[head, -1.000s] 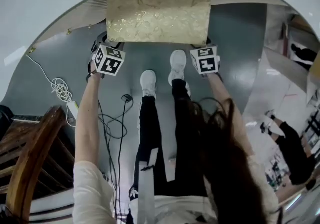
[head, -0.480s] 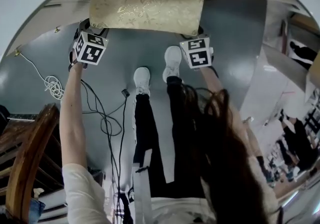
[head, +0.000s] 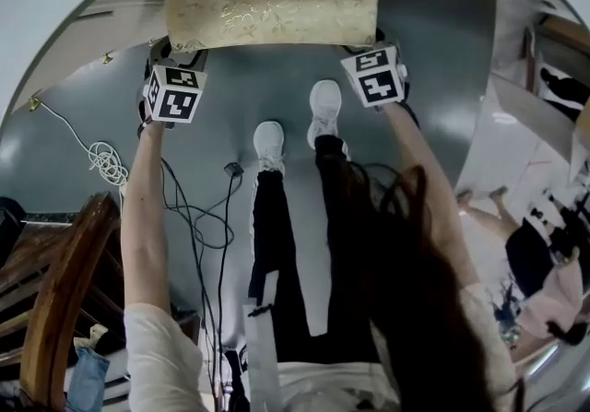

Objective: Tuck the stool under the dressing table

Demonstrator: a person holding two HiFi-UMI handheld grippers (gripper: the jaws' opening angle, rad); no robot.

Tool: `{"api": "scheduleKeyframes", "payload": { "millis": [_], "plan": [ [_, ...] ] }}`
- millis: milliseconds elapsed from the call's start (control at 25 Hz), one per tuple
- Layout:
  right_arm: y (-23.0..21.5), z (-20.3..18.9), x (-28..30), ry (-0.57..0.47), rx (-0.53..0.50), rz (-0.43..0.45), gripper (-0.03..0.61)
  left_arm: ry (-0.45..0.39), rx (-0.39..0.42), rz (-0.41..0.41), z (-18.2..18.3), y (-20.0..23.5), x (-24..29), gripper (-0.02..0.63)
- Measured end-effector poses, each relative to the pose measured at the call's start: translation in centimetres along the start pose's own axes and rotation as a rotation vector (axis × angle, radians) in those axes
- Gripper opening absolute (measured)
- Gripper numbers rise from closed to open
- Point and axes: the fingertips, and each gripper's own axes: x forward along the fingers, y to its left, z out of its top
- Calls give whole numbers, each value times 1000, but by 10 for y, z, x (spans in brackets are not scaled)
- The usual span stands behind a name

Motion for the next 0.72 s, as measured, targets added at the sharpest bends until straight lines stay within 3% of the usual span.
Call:
{"api": "scheduleKeyframes", "payload": {
  "millis": [200, 360, 520, 720],
  "plan": [
    [-1, 0, 2, -2, -9, 15, 321, 1, 6, -16, -2, -2, 2, 250],
    [-2, -1, 1, -46, 60, -3, 319, 47, 90, -31, 4, 0, 3, 250],
    [11, 0, 3, -88, 128, -18, 318, 91, 148, 16, 9, 20, 5, 250],
    [13, 23, 11, -83, 49, -12, 319, 100, 161, 52, 25, 50, 11, 250]
  ]
}}
